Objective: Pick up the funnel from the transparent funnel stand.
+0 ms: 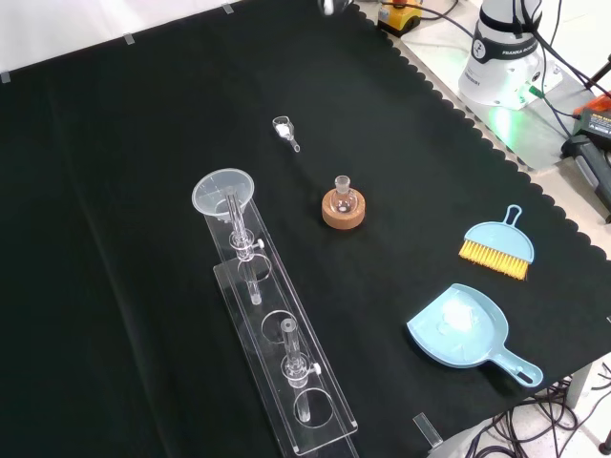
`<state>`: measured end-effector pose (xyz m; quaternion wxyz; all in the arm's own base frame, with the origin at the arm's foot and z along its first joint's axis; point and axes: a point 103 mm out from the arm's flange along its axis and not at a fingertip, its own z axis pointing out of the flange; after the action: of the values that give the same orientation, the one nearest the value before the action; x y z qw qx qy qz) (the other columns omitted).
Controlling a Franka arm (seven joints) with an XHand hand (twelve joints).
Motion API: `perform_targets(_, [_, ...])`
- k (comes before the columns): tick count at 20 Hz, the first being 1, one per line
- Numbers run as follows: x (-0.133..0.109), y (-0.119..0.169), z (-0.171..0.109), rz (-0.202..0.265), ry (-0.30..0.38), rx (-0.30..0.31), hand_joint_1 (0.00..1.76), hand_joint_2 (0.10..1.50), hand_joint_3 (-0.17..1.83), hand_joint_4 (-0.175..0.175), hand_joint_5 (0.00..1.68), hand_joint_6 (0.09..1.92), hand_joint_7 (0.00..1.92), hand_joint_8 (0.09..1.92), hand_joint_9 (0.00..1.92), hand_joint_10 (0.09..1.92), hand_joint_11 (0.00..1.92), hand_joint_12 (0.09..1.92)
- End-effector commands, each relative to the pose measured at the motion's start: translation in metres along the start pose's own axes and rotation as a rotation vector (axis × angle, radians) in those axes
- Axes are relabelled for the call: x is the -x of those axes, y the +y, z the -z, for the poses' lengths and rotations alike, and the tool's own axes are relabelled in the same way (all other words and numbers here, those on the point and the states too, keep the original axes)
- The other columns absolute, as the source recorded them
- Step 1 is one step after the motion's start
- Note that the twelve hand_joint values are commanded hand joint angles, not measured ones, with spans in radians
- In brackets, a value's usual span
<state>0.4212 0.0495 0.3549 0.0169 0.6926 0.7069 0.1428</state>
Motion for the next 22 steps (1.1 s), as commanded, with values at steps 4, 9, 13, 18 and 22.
perform_targets(4, [-0.038,0.089,-0.052,-0.055,0.017,-0.094,0.1,0.93,0.19,-0.073,0.21,0.09,0.0,0.6,0.0,0.67,0.0,1.27])
perform_targets(9, [-0.052,0.128,-0.087,-0.007,-0.007,-0.16,0.14,0.9,0.18,-0.07,0.18,0.09,0.0,0.56,0.0,0.65,0.0,1.25])
perform_targets(13, [-0.061,0.144,-0.105,0.004,-0.027,-0.217,0.15,0.85,0.16,-0.069,0.15,0.09,0.0,0.56,0.0,0.64,0.0,1.26])
perform_targets(18, [-0.062,0.16,-0.123,0.011,-0.034,-0.267,0.14,0.83,0.14,-0.067,0.14,0.09,0.0,0.55,0.0,0.63,0.0,1.28])
perform_targets(22, [-0.051,0.163,-0.143,-0.003,-0.06,-0.335,0.13,0.81,0.13,-0.061,0.13,0.09,0.0,0.53,0.0,0.61,0.0,1.28])
